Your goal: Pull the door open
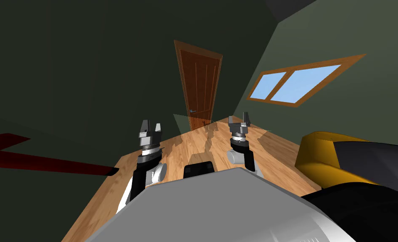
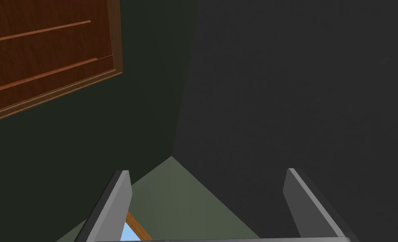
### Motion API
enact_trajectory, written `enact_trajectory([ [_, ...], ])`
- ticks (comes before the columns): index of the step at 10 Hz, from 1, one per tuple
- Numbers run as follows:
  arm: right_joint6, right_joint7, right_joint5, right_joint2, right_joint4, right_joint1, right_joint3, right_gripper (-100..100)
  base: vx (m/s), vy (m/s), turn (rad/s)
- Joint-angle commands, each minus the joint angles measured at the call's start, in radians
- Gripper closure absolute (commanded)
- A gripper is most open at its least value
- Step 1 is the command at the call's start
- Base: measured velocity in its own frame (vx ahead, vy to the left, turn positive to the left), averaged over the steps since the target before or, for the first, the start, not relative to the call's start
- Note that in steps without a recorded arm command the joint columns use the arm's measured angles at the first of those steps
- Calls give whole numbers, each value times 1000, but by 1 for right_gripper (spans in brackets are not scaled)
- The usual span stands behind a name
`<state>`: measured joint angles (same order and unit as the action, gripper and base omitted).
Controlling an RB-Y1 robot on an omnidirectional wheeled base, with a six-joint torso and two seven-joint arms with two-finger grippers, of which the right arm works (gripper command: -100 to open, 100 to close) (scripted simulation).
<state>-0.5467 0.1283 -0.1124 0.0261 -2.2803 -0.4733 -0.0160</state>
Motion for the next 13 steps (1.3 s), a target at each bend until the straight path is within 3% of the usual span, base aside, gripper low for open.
enact_trajectory([
  [1,-6,-5,-6,8,36,13,0,-100,52,9,90],
  [13,-42,-35,-43,42,256,92,-3,-100,86,-5,72],
])
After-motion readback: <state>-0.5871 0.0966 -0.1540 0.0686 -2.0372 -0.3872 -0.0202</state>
